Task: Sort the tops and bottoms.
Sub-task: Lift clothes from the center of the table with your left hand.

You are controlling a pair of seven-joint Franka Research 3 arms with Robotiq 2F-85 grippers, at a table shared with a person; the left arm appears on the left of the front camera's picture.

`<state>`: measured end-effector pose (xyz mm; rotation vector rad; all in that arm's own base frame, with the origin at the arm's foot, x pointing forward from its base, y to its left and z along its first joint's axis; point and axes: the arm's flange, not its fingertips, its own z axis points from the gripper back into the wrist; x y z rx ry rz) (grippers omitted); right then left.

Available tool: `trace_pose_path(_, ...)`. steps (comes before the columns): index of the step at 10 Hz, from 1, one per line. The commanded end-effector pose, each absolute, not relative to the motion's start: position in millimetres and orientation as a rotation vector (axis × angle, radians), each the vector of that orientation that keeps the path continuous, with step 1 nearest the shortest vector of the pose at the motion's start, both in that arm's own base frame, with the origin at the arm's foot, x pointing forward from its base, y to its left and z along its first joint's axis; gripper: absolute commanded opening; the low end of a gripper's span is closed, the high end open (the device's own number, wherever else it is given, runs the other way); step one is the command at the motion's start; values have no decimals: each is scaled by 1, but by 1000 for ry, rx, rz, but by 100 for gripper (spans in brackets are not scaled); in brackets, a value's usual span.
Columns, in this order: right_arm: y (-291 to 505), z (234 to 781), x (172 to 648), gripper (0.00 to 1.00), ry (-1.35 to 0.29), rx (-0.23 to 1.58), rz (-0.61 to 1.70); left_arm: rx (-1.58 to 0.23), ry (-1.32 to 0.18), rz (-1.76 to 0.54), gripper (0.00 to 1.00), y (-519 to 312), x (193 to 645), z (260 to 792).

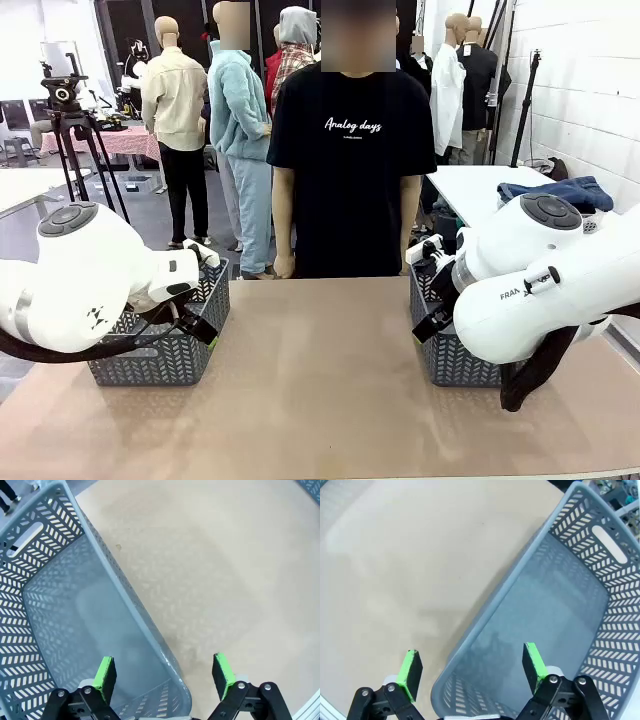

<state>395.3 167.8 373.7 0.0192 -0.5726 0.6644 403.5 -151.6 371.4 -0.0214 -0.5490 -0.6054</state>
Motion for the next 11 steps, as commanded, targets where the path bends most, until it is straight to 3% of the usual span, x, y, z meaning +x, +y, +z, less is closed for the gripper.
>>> trace_pose_path(1,168,374,395,100,-573,19,664,-21,-549,-605,100,-152,403,371)
trace_pose_path(11,168,374,395,100,-573,19,664,-21,-549,-605,100,-152,403,371)
